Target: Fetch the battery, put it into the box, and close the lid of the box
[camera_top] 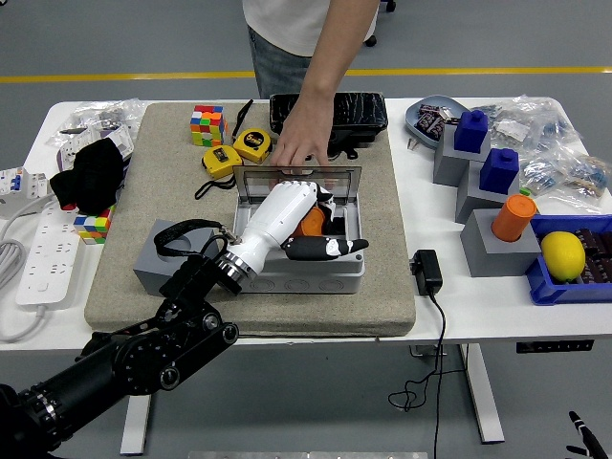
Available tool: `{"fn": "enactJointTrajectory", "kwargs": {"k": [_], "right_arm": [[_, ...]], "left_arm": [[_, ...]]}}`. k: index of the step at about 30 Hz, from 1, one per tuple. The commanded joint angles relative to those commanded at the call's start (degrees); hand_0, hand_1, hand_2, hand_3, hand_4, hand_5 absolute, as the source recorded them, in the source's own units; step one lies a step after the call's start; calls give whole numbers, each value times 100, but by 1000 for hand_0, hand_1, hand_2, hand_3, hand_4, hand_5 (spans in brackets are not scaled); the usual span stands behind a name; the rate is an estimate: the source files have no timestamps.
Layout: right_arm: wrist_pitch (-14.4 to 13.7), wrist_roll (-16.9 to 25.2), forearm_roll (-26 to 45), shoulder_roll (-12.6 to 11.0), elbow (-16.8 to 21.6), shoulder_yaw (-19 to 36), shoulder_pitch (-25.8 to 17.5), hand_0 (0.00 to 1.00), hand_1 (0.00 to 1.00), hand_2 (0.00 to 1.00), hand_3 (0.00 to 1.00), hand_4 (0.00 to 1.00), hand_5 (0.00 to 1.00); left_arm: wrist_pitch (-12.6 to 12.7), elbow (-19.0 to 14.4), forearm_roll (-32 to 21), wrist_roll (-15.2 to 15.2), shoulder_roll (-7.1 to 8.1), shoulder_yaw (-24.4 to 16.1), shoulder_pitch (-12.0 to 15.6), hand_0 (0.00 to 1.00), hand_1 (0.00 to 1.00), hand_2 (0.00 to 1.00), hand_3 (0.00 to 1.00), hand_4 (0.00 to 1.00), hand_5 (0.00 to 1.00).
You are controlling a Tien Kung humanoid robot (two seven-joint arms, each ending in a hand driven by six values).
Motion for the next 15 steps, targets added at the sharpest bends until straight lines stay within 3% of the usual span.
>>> {"fn": "enactJointTrajectory", "kwargs": {"k": [8, 9, 15], "right_arm": [[3, 5, 13, 5, 0, -9, -1, 881, 792, 761, 791, 998, 998], [3, 5, 15, 6, 0, -13, -3, 881, 792, 761, 791, 998, 998], [3, 3, 8, 6, 0, -6, -5, 882, 790, 761, 791, 998, 998]], "left_arm": [[-13, 1, 115, -8, 0, -52, 3, 54, 2, 2, 2, 998, 738], [-28, -1, 126, -9, 0, -63, 4, 103, 6, 41, 32, 998, 744], [-77, 10, 135, -43, 0, -101, 14, 126, 26, 69, 45, 998, 762]]}}
